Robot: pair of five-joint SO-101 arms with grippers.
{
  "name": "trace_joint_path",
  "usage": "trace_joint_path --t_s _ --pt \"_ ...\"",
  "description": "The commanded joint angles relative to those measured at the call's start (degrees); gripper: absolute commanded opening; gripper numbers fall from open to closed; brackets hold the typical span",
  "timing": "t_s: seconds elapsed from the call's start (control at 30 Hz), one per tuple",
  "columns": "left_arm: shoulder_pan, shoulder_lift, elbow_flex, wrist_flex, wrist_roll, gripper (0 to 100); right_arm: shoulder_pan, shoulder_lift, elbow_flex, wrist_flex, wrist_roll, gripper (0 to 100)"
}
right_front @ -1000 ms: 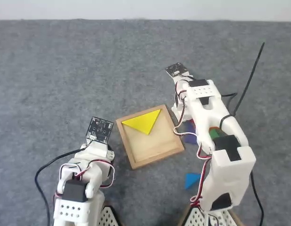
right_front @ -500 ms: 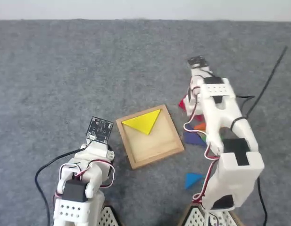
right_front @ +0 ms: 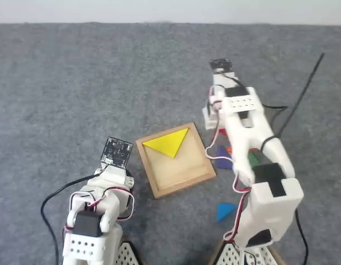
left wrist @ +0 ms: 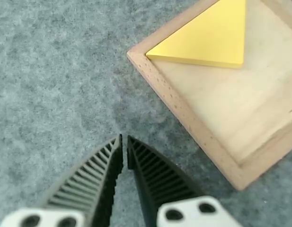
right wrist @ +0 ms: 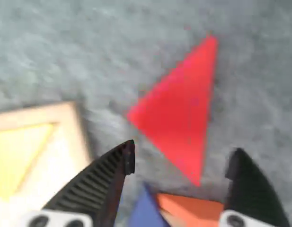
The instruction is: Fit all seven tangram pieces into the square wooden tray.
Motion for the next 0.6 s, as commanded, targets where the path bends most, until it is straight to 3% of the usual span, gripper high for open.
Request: trace_joint_path --t_s 0.0,0.1,0.57 --pt "-0.26 -1.05 -0.57 0.26 -0.09 2 -2.77 -2.15 -4.66 -1.45 -4.92 32.5" --pt "-0.26 -1.05 -0.57 0.26 -0.09 2 -2.68 1.98 -7.38 -1.54 -8.26 31.4" --pt "-0.26 -1.05 -0.57 0.26 -0.09 2 0.4 16.13 -17.93 1.19 -8.26 31.4"
